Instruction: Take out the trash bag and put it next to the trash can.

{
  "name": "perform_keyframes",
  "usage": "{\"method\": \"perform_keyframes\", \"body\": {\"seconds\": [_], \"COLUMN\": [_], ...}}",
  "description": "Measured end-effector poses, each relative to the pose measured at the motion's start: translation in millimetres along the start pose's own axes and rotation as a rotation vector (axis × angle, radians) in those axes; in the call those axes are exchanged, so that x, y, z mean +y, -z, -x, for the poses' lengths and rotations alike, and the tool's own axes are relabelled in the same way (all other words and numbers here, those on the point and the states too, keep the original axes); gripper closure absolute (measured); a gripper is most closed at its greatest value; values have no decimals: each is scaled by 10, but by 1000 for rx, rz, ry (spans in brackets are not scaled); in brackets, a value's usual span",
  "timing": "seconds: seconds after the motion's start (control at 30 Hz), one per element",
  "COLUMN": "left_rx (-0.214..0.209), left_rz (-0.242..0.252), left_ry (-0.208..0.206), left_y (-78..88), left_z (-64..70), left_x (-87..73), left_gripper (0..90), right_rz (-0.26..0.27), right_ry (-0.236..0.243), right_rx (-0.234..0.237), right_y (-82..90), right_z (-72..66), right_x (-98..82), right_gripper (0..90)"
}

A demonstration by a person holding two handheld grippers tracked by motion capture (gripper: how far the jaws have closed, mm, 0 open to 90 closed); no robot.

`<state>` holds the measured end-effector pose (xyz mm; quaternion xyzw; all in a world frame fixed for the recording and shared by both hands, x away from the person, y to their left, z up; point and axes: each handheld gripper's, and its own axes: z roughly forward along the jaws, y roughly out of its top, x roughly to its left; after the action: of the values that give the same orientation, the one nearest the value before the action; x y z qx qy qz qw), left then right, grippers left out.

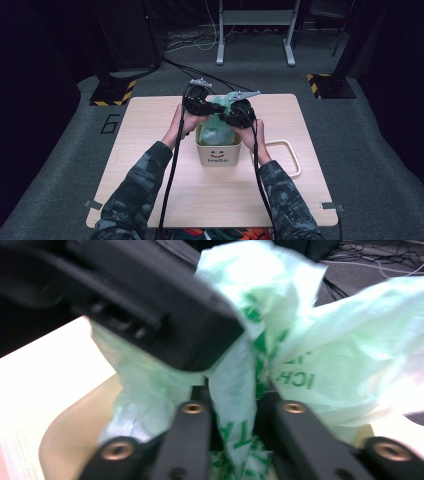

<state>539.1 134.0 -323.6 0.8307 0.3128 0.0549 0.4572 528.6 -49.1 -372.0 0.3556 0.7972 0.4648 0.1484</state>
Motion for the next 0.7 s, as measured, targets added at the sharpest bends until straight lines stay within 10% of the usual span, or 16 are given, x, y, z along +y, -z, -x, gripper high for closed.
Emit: {"method": "perform_keyframes", "body": {"seconds": [0.33, 0.7], "left_rx": [27, 15], "left_rz": [2, -27], "left_ry": [44, 22], "left_y": [195, 58], "left_z": [-128, -124], "left_x": [-110, -277], "left_gripper": [327, 96], "right_rz": [6, 53], "right_ry": [9, 53], "right_rx": [-26, -23], "right_y": [47, 175], "right_z": [5, -111], "right_x": [10, 234], "right_gripper": [896, 897]}}
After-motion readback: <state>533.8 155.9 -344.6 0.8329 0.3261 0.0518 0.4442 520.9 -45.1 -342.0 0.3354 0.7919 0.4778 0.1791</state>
